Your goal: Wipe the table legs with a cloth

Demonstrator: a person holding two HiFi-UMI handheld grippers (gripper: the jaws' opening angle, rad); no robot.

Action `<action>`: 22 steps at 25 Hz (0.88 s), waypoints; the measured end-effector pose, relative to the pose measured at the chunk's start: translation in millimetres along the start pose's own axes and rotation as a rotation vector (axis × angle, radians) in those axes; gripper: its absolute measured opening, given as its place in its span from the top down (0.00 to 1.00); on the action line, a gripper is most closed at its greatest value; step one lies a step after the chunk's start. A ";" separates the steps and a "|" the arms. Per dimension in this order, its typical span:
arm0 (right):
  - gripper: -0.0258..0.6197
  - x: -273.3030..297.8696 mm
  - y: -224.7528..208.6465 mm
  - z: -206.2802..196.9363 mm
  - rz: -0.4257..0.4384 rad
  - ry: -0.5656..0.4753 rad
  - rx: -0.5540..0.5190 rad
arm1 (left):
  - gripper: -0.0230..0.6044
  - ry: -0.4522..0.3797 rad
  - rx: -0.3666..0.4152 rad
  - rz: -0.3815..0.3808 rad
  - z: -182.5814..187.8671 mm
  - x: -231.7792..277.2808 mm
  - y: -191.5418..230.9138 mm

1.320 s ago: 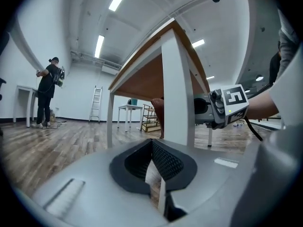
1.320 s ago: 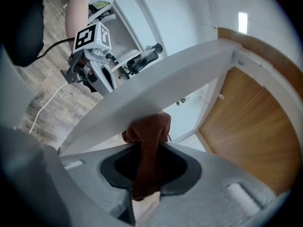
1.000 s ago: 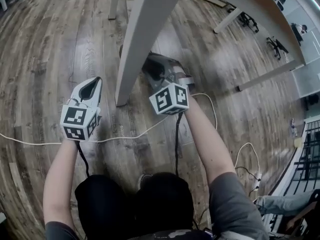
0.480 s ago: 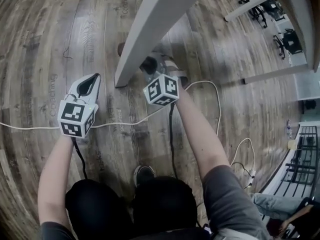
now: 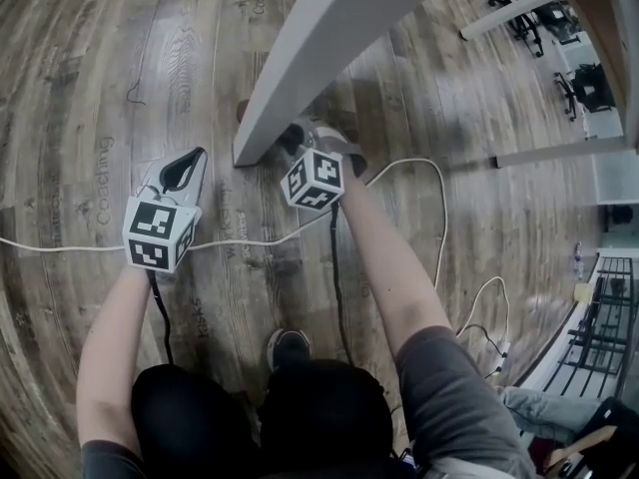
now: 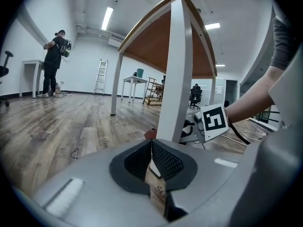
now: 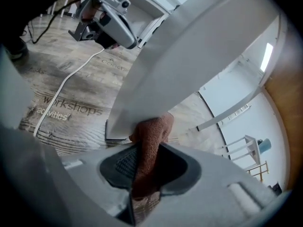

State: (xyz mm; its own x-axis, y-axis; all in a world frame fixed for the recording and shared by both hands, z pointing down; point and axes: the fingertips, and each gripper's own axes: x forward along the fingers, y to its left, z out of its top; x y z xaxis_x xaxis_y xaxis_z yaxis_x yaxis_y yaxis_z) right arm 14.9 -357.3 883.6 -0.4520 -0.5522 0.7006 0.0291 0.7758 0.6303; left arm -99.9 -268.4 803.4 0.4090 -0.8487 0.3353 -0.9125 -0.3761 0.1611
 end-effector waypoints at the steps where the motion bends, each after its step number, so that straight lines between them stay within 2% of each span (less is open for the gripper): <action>1: 0.82 3.7 3.8 -2.8 0.008 0.013 -0.007 | 0.92 0.001 -0.003 -0.001 -0.5 1.8 -1.0; 5: 0.82 12.3 11.6 -9.6 0.014 0.057 0.021 | 0.92 0.005 0.004 -0.012 0.6 2.6 -6.1; 10: 0.82 -8.9 -16.8 -26.8 -0.089 0.084 0.215 | 0.92 -0.035 0.040 -0.007 21.4 -9.9 -5.9; 17: 0.82 -86.9 -70.1 -13.5 -0.215 0.008 0.361 | 0.92 -0.142 0.067 0.034 89.2 -37.1 -1.1; 22: 0.82 -158.2 -99.5 9.1 -0.238 -0.025 0.499 | 0.92 -0.146 0.056 0.033 153.0 -68.2 -17.7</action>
State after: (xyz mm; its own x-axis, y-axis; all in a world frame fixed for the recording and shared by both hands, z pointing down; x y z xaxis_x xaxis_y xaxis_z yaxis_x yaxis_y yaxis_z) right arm 75.4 -344.4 707.0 -0.4162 -0.7271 0.5461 -0.4993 0.6846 0.5310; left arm -113.3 -260.7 635.7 0.3767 -0.9044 0.2003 -0.9262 -0.3639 0.0986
